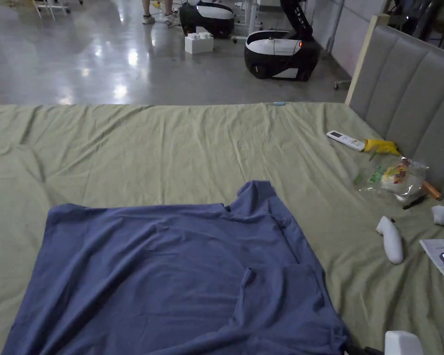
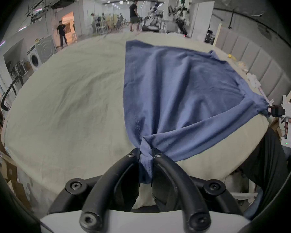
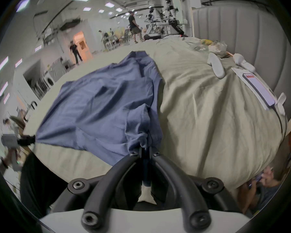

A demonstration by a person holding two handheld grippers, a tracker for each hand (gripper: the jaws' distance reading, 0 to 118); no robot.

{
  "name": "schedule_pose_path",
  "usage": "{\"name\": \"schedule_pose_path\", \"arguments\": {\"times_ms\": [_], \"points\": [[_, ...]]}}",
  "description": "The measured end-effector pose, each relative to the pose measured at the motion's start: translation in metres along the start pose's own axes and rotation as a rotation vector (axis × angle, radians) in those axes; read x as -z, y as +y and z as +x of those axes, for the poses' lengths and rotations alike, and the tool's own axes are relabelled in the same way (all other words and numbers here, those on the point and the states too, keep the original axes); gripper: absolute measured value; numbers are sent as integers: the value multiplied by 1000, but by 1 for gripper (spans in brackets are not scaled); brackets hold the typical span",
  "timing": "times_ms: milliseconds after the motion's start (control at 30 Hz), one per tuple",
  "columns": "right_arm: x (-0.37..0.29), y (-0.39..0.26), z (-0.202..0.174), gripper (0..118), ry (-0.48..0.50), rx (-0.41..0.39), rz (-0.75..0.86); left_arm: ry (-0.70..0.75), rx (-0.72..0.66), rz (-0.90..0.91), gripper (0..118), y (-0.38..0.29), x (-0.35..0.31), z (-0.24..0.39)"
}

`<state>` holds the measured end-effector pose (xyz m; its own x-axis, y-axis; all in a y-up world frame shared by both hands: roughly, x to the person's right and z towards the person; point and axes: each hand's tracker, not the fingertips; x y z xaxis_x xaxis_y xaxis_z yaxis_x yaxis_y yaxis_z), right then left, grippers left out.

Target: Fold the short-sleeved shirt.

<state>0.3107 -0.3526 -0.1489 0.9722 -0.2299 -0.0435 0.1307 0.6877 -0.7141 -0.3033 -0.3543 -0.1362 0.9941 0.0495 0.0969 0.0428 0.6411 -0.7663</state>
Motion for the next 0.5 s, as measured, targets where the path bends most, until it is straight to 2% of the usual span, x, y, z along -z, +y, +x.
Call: {"name": "schedule_pose_path", "arguments": {"times_ms": [100, 233, 367, 500], "points": [[-13, 9, -1, 7, 7, 1, 49, -35, -63, 65, 12, 6, -21, -3], [-18, 40, -5, 7, 30, 25, 136, -29, -65, 160, 12, 43, -41, -7], [6, 87, -11, 6, -3, 77, 174, -27, -96, 169, 12, 104, -12, -23], [48, 123, -10, 6, -18, 136, 146, -21, -111, 127, 12, 156, 30, -26]]}}
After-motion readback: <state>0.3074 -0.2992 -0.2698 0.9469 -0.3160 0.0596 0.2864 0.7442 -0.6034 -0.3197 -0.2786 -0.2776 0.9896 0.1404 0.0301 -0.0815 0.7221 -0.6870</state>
